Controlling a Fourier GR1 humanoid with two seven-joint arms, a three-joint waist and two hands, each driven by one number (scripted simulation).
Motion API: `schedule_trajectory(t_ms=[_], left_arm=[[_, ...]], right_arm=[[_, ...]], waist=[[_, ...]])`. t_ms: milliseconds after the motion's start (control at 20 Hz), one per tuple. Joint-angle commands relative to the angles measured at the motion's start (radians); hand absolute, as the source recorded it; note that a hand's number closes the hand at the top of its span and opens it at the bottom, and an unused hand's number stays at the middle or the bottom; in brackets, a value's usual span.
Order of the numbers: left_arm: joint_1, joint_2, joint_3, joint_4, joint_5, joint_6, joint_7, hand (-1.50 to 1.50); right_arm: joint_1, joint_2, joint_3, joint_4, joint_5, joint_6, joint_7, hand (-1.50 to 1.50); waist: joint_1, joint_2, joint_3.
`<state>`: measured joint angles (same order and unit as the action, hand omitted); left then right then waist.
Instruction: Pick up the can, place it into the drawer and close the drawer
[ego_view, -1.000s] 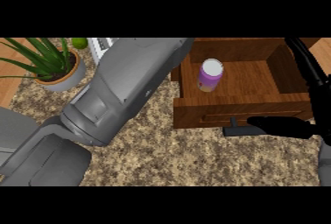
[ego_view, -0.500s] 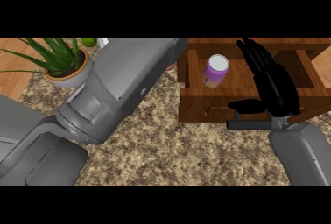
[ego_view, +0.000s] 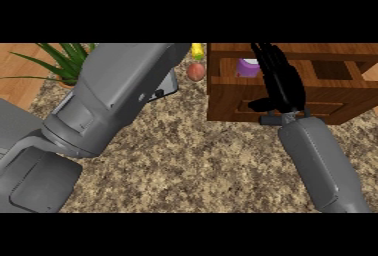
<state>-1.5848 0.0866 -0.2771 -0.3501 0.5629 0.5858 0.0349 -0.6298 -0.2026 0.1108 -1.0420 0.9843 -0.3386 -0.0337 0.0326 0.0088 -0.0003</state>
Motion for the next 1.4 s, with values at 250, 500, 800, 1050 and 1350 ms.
schedule_trajectory(t_ms=[250,500,800,1050,1350], left_arm=[[0.049,0.097,-0.009,-0.073,-0.031,-0.045,0.063,-1.5],[0.13,0.097,-0.025,-0.165,-0.043,-0.034,0.077,-1.5],[0.189,0.126,-0.033,-0.277,-0.041,-0.043,0.12,-1.5],[0.231,0.182,-0.031,-0.335,-0.042,-0.077,0.141,-1.5],[0.286,0.224,-0.035,-0.409,-0.045,-0.085,0.172,-1.5]], right_arm=[[-0.24,0.05,-0.095,0.368,0.079,-0.265,-0.005,-1.5],[-0.384,0.022,-0.129,0.513,0.099,-0.289,-0.002,-1.5],[-0.489,0.009,-0.163,0.629,0.101,-0.34,-0.012,-1.5],[-0.549,-0.002,-0.19,0.691,0.084,-0.334,-0.036,-1.5],[-0.599,0.01,-0.269,0.684,-0.013,-0.296,-0.113,-1.5]], waist=[[0.029,0.005,0.002],[0.046,0.001,0.001],[0.082,0.005,0.001],[0.095,0.012,0.001],[0.088,0.01,0.002]])
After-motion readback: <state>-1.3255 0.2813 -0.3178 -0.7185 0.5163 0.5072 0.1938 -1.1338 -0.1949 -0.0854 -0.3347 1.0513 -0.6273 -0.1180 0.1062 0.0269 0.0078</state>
